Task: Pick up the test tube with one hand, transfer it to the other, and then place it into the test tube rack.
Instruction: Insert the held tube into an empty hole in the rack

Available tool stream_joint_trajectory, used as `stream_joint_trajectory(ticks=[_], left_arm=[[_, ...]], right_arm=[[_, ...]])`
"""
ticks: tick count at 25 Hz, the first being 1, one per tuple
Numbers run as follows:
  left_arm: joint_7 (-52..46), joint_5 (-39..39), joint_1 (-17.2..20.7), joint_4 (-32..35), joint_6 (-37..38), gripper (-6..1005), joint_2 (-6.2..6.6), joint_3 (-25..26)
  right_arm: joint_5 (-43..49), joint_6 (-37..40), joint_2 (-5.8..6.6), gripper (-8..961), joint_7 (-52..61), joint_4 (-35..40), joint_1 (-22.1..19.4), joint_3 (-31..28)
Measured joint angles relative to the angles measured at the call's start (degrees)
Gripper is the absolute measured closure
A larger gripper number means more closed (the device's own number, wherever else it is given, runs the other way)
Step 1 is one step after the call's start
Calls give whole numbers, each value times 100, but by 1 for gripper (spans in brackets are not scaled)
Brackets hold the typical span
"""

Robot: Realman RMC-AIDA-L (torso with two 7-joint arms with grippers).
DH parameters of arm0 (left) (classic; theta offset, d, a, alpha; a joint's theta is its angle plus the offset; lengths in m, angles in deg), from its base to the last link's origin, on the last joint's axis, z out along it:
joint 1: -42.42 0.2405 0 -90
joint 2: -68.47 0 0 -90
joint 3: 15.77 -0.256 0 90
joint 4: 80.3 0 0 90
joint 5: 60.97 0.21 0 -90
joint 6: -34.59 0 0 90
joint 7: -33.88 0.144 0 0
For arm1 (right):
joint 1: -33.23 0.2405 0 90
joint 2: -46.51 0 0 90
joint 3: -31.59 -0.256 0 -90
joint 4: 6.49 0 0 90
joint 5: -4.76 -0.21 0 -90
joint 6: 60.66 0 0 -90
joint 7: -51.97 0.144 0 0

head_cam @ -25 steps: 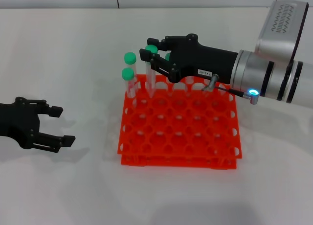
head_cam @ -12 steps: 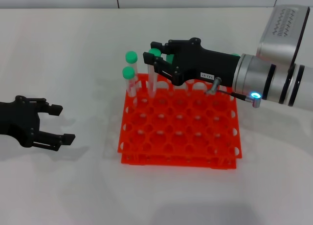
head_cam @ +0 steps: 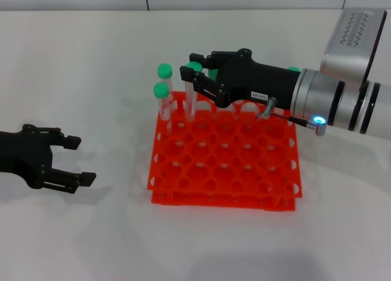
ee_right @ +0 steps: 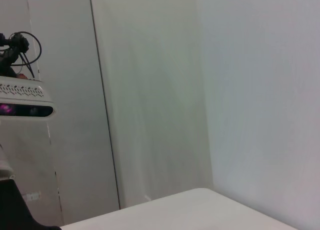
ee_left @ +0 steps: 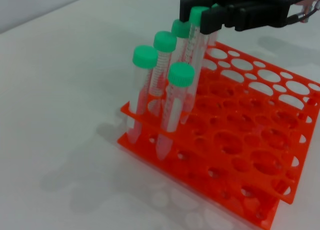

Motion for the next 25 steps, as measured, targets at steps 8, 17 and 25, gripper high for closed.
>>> stream_joint_trajectory(ticks=[8, 17, 25], left_arm=[[14, 144, -9, -10, 0, 111, -18, -19], [46, 151, -18, -53, -7, 111, -25, -21], [49, 152, -18, -54, -9, 111, -32, -21]], right_arm=[[4, 0, 0, 678, -4, 1, -1, -4], [10, -13, 0, 678, -10, -13, -10, 15], [11, -26, 0, 677, -11, -37, 2, 71]])
